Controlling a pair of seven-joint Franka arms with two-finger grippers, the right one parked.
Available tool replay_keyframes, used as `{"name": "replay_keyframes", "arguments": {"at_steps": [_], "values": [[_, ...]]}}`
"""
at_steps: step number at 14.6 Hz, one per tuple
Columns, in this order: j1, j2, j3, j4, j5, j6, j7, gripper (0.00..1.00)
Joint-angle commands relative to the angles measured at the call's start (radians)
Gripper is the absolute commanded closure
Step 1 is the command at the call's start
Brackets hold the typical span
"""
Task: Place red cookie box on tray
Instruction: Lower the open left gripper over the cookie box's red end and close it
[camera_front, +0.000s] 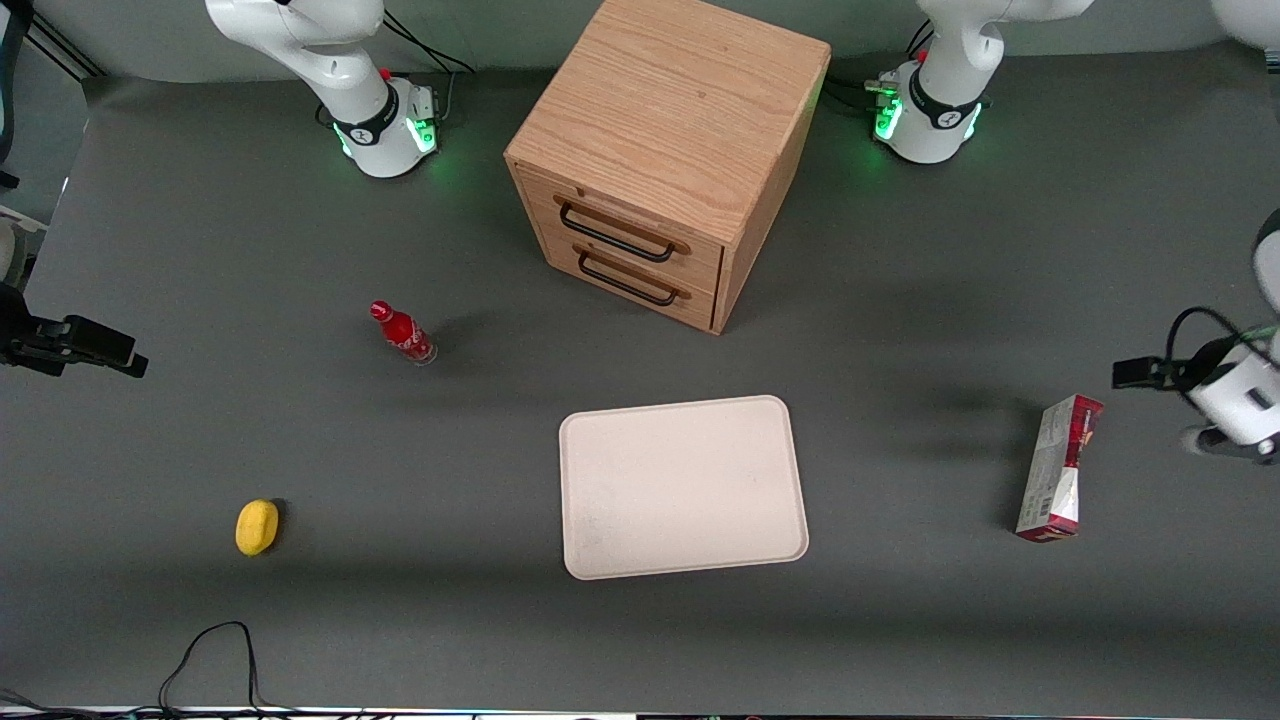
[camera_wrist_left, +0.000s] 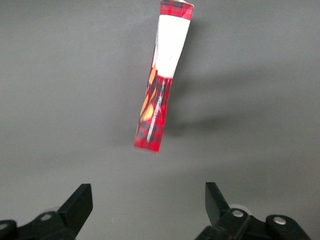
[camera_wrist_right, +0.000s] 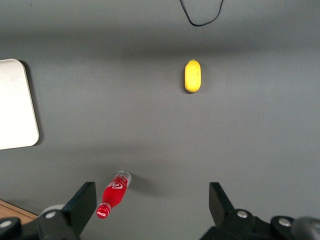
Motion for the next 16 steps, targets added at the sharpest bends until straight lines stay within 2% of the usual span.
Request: {"name": "replay_keyframes", "arguments": {"at_steps": [1,5,14,15,16], "values": [[-0.003,0.113,0.013,0.008,-0.082,0.110,0.120,0.00],[-0.009,0.225,0.011,0.008,-0.102,0.223,0.143,0.00],[-0.008,0.259,0.005,0.008,-0.118,0.266,0.151,0.01],[-0.008,0.260,0.004,0.009,-0.121,0.266,0.151,0.06],[-0.009,0.262,0.004,0.008,-0.128,0.275,0.152,0.40]]}}
